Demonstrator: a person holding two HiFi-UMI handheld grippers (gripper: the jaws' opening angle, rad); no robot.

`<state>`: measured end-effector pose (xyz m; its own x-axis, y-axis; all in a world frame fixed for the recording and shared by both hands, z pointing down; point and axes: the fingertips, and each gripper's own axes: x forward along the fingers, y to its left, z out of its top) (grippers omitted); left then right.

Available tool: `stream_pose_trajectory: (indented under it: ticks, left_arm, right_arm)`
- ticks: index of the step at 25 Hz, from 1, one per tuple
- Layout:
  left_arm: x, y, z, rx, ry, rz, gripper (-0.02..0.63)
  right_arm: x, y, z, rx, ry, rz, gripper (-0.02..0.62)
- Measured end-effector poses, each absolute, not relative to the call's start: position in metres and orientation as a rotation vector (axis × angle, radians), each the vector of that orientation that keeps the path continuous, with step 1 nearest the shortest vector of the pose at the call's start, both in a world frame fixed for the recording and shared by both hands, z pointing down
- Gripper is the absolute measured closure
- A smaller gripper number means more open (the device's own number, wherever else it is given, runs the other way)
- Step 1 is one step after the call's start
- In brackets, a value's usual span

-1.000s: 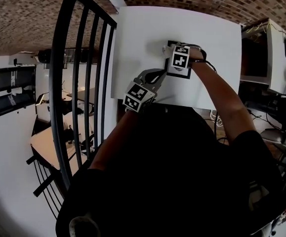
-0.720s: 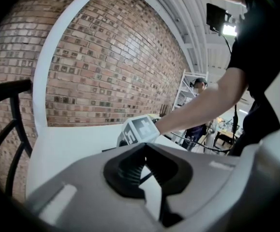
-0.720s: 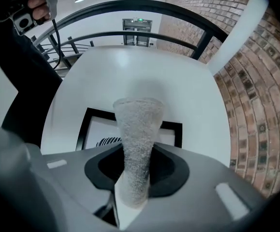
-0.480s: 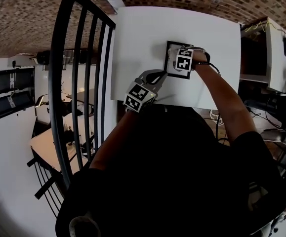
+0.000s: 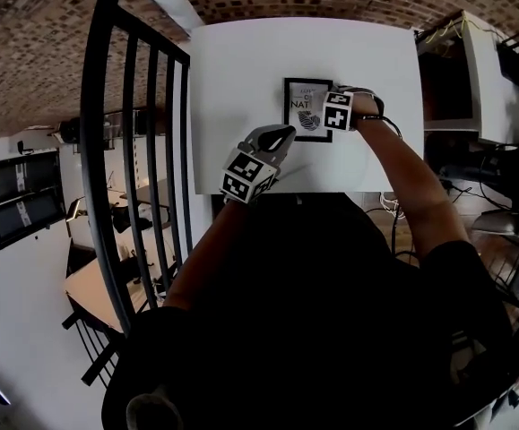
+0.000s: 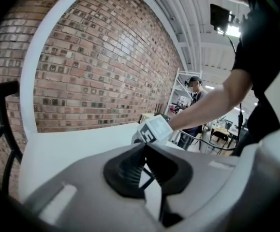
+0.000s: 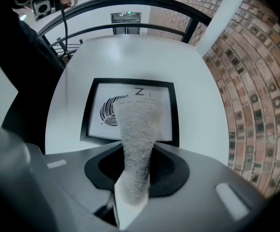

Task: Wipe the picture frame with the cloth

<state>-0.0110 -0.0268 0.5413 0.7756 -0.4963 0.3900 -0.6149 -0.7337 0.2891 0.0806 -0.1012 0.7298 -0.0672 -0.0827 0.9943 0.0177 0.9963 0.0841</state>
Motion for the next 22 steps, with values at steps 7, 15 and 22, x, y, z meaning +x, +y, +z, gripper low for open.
stream_pose_trajectory:
  ticks: [7, 15, 22]
  left_arm:
    - [-0.005, -0.023, 0.539, 2.561, -0.814, 0.404, 0.606]
    - [-0.018, -0.022, 0.538, 2.55, -0.879, 0.384, 0.606]
    - [-0.037, -0.02, 0.547, 2.522, -0.95, 0.381, 0.606]
  right_arm:
    - [0.11, -0.1, 0.727, 0.095, -1.613, -0.035, 0.482]
    - [0.044, -0.101, 0.711, 0.068, -1.716, -0.079, 0.482]
    - [-0.014, -0.082, 0.712, -0.034, -1.736, -0.135, 0.48]
